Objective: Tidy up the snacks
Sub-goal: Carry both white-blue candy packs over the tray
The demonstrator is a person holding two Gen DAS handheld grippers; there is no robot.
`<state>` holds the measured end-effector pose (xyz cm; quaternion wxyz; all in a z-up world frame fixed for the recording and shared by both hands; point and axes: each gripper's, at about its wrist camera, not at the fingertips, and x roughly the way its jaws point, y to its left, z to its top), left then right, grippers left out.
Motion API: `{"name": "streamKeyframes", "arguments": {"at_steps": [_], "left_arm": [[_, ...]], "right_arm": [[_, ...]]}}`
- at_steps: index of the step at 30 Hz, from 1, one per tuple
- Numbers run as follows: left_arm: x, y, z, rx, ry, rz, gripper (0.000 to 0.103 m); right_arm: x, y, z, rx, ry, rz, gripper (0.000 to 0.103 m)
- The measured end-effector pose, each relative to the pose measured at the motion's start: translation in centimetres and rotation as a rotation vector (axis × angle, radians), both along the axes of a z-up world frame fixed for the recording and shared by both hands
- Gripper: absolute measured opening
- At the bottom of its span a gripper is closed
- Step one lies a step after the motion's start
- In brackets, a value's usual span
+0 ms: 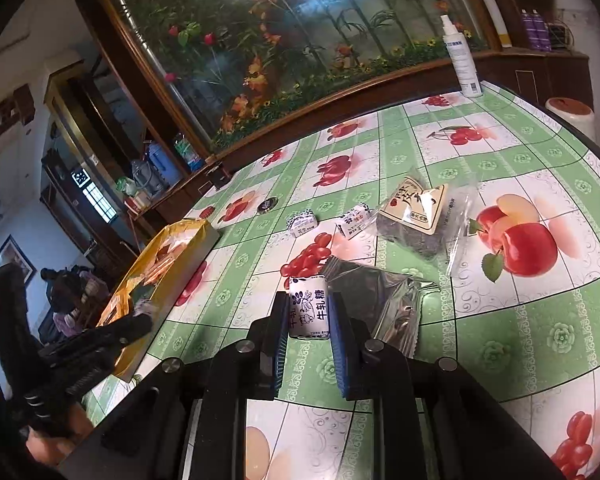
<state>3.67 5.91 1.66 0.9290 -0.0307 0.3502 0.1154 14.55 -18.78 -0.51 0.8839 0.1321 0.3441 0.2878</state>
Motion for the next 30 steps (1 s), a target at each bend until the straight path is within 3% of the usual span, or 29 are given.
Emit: {"name": "streamKeyframes", "arguments": {"at_steps": [6,15,23,30], "left_arm": [[-2.7,2.5,0.8,0.051,-0.030,0.082,0.016],[-5.6,5.3,1.9,0.076,-0.080,0.157,0.017],[-6.8,7.9,1.5,0.066,-0.089,0.219,0.017],[-6.7,9.6,0.6,0.049,-0.072,0.244,0.017]], "right_arm": [[-0.9,1.2,0.7,-0.021,-0.050,0.023,0.020],[-6.3,7.3,2.1,0.121,-0.090,0.181,0.019],[-8.4,13.6,3.1,0.091,-0.096,0.309,0.019],[-9.0,16.6,3.3,0.061,-0.099,0.352,0.020]]}}
